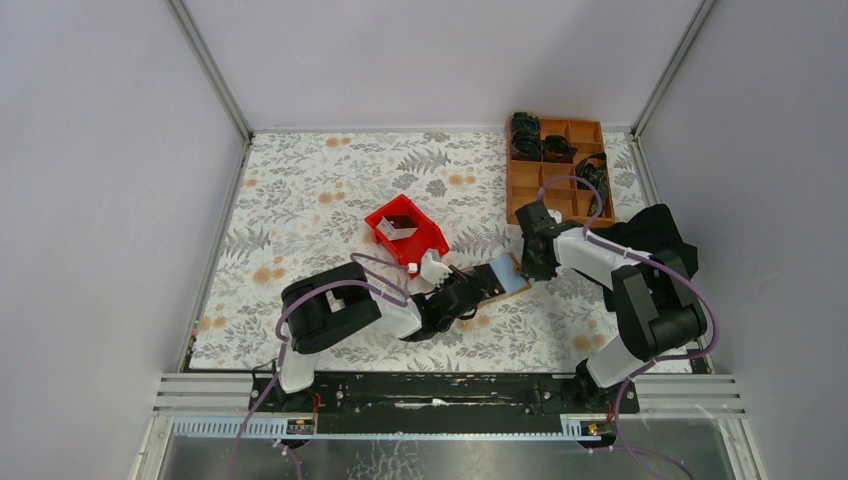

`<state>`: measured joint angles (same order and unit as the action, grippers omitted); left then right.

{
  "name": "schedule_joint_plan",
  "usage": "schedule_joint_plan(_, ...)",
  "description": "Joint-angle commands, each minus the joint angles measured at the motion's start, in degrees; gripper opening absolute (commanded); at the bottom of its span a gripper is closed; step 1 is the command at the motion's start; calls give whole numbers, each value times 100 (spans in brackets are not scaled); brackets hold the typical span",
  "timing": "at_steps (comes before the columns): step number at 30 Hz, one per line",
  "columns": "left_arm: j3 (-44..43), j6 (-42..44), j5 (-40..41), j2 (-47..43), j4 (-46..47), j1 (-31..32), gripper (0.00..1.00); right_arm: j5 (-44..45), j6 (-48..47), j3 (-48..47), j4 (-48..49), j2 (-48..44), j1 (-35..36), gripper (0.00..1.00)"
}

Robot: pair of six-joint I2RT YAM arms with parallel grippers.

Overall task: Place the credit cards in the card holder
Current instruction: Insert the credit card into the card holder.

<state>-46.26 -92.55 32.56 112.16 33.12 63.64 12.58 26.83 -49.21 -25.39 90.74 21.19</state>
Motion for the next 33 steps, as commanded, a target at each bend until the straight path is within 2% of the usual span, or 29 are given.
schedule_joint_plan(1, -10, -48, 349, -37, -301, -21, 0, 104, -33, 153, -89, 224, -30, 29)
schedule_joint_plan(17, -214, 272, -173, 347, 44, -14, 0, 96, -13, 167, -89, 273, -35, 29)
schedule_joint_plan(27, -511, 634, -591, 528, -263, -2, 0, 71, -25, 146, -89, 286, -33, 29)
schedule_joint_plan(33, -959, 984, -947, 616, -1027, -33, 28, 20, -11, 131, -72, 295, -31, 29)
